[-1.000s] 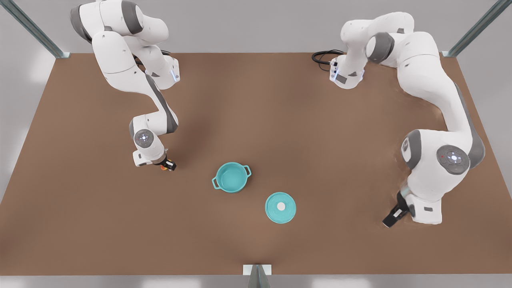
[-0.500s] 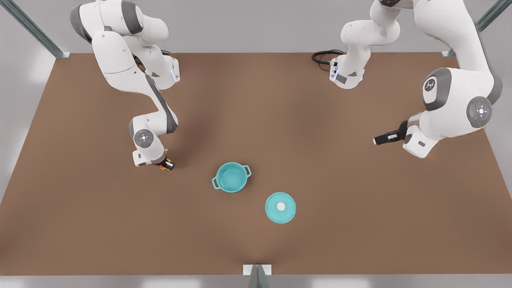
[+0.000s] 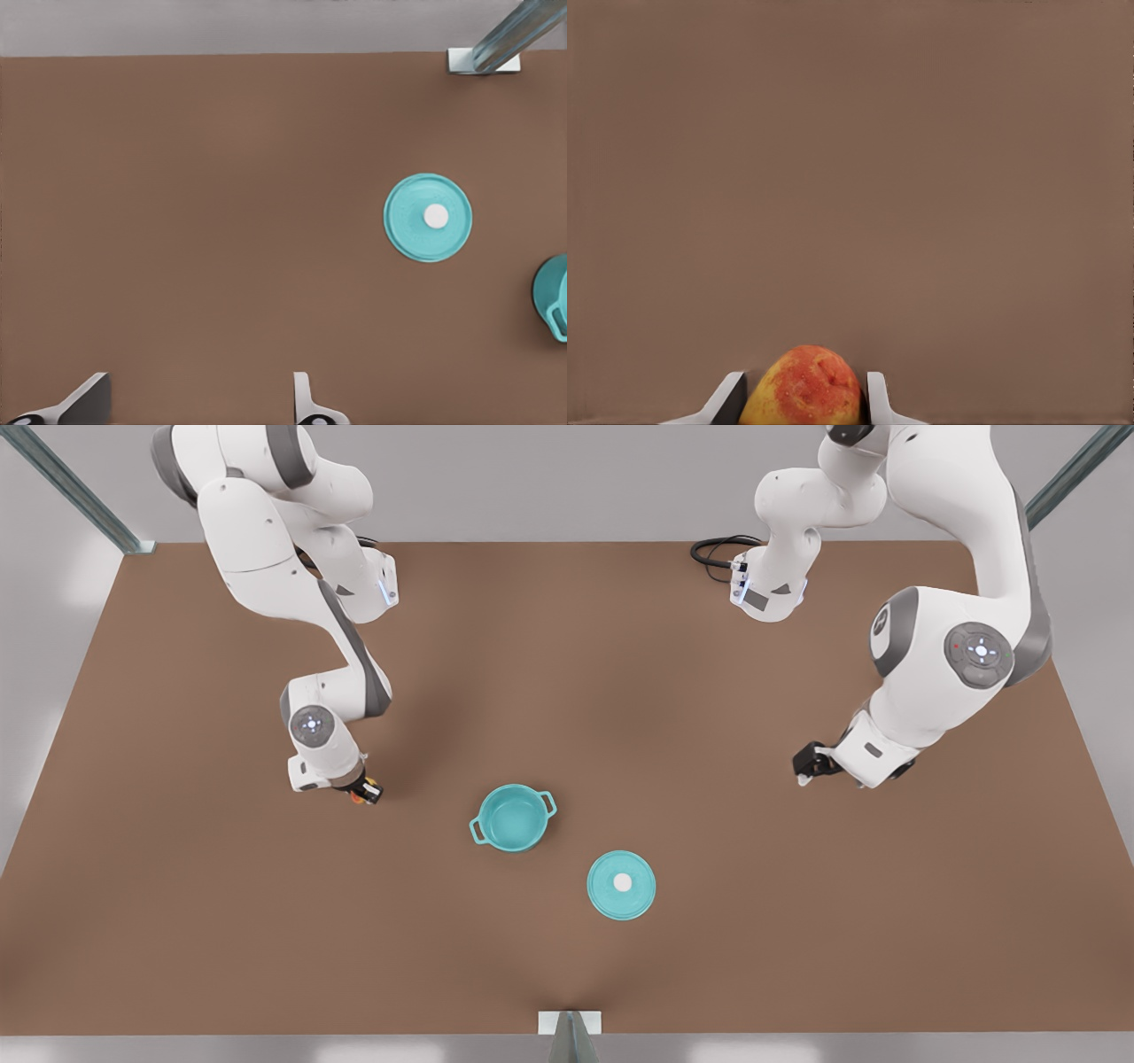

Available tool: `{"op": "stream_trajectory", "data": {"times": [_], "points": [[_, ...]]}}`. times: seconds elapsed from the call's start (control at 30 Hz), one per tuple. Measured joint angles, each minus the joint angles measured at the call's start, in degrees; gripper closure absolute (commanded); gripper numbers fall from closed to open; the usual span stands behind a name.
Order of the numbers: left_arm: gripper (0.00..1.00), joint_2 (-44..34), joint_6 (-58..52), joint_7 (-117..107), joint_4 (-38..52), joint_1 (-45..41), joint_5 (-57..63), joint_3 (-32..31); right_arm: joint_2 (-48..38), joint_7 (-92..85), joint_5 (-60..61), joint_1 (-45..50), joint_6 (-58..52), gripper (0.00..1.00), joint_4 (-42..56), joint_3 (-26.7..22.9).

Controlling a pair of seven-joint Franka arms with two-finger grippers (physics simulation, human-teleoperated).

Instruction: Open the pot lid and put the potato into the pot

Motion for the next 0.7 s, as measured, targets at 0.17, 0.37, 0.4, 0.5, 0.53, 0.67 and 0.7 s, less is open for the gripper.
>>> {"op": "stream_trajectory", "data": {"times": [0.17, 0.37, 0.4, 0.5, 0.53, 0.67, 0.7], "points": [[0.0, -0.1, 0.3, 1.6, 0.0, 0.3, 0.0, 1.6, -2.4, 1.6, 0.6, 0.1, -4.7, 0.44, 3.6, 3.7], [0.0, -0.3, -0.1, 3.1, 0.2, 0.1, 0.0, 1.6, -3.5, 5.5, 1.6, 0.1, -12.0, 0.44, 10.5, 11.1], [0.0, -0.3, -0.2, 3.3, 0.2, 0.1, 0.0, 1.6, -3.1, 6.4, 1.7, 0.6, -13.5, 0.44, 12.3, 12.3], [0.0, -0.3, -0.3, 3.9, 0.2, 0.1, 0.0, 1.6, -0.7, 9.3, 2.6, 3.7, -17.4, 0.44, 18.1, 13.6], [0.0, -0.3, -0.3, 4.0, 0.2, 0.1, 0.0, 1.6, 0.2, 10.3, 2.8, 4.6, -18.6, 0.44, 20.0, 13.7], [0.0, -0.2, -0.4, 4.6, 0.2, 0.1, 0.0, 1.7, 6.0, 14.3, 3.2, 7.2, -23.4, 0.44, 29.9, 13.8], [0.0, -0.3, -0.4, 4.7, 0.2, 0.1, 0.0, 1.7, 7.7, 15.2, 3.2, 7.7, -24.6, 0.44, 32.6, 13.7]]}}
